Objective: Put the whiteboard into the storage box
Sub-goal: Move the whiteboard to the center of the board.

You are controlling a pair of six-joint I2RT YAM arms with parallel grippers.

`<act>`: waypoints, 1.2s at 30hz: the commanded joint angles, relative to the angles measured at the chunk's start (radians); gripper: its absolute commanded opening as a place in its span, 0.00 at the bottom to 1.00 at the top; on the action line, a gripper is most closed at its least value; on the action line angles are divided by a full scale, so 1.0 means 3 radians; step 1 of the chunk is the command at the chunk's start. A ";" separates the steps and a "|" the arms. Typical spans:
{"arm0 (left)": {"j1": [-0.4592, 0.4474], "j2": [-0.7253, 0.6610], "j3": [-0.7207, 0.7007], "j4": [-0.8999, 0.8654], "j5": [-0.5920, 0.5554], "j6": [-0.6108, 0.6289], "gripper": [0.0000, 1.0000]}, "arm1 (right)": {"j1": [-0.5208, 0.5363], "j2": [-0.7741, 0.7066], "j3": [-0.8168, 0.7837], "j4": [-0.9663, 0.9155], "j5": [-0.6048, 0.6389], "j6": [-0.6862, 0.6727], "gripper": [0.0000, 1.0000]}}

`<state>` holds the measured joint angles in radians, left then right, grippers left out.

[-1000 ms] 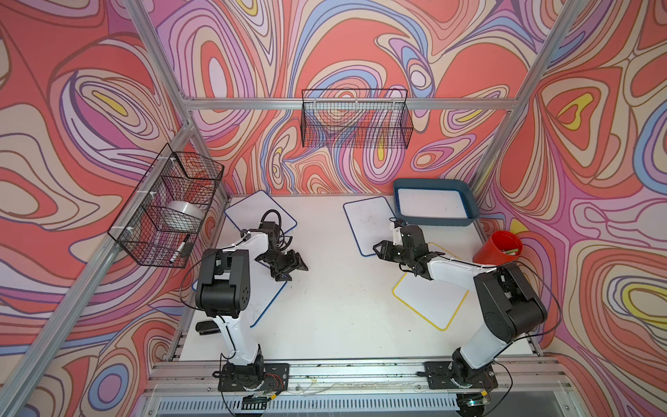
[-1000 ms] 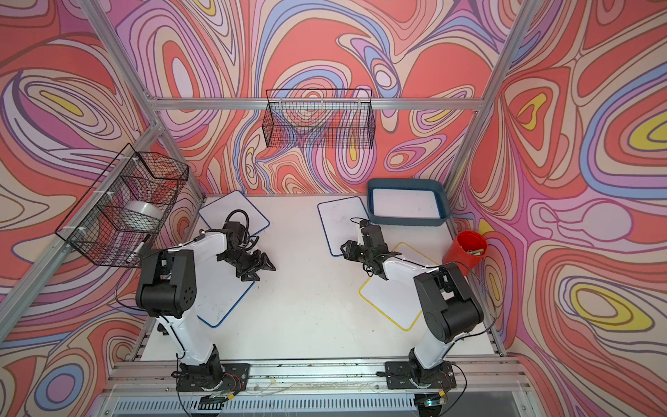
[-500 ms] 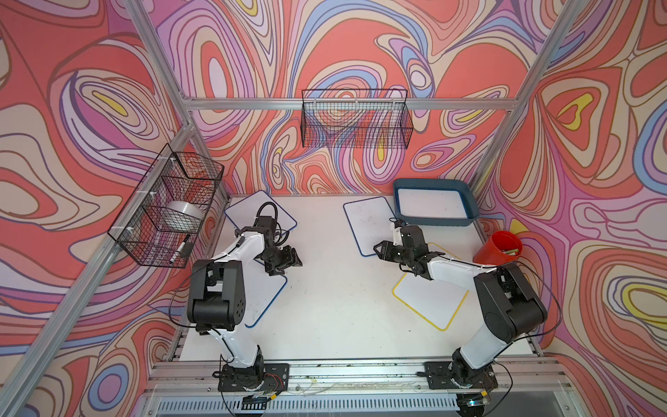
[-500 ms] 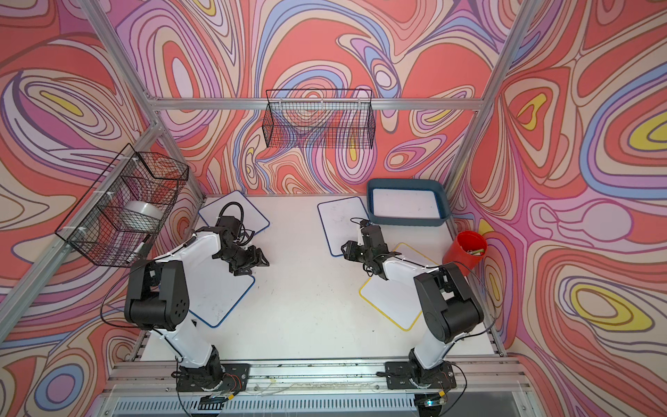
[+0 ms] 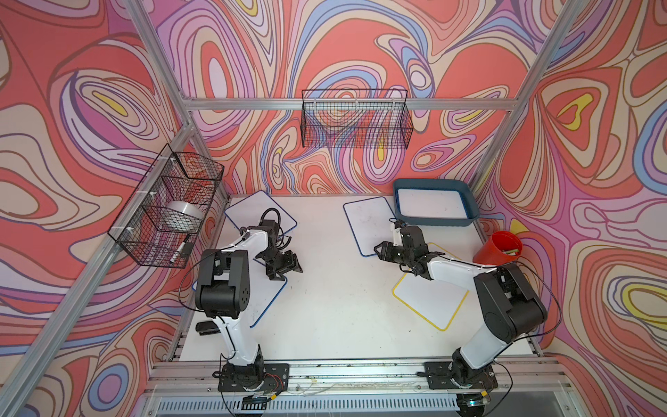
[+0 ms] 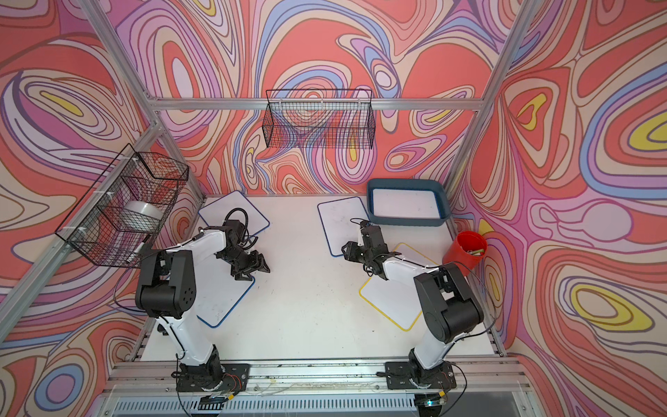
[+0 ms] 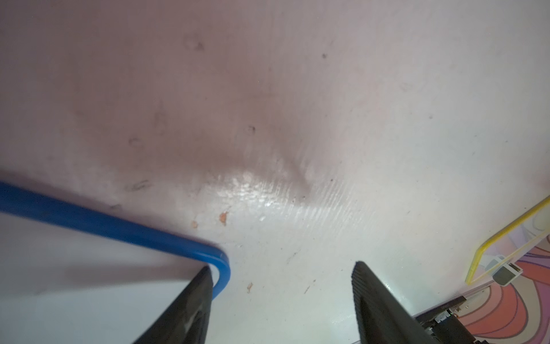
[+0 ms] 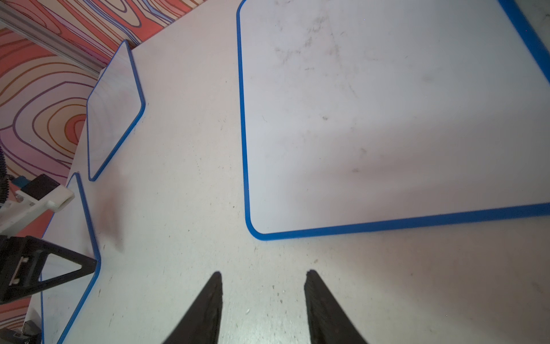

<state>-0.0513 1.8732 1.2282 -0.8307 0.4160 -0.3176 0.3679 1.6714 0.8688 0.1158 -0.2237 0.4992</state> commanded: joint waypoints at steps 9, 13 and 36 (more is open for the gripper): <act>-0.0522 0.0116 -0.0041 -0.0061 -0.0030 -0.0038 0.70 | 0.0021 -0.0043 0.0029 0.0033 0.0076 -0.0006 0.47; -0.0875 0.0068 -0.0222 0.0333 0.0156 -0.0423 0.70 | 0.0021 0.0054 0.0074 0.0011 0.0066 0.0012 0.47; -0.2319 -0.0430 0.0252 0.0830 -0.0586 -0.1451 0.71 | -0.0096 -0.0370 -0.0265 0.0141 0.0419 0.0178 0.46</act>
<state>-0.7486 1.8446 1.2675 -0.5278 0.3477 -0.7303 0.3408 1.5166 0.7803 0.1421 -0.0498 0.5369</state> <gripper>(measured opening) 0.709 0.461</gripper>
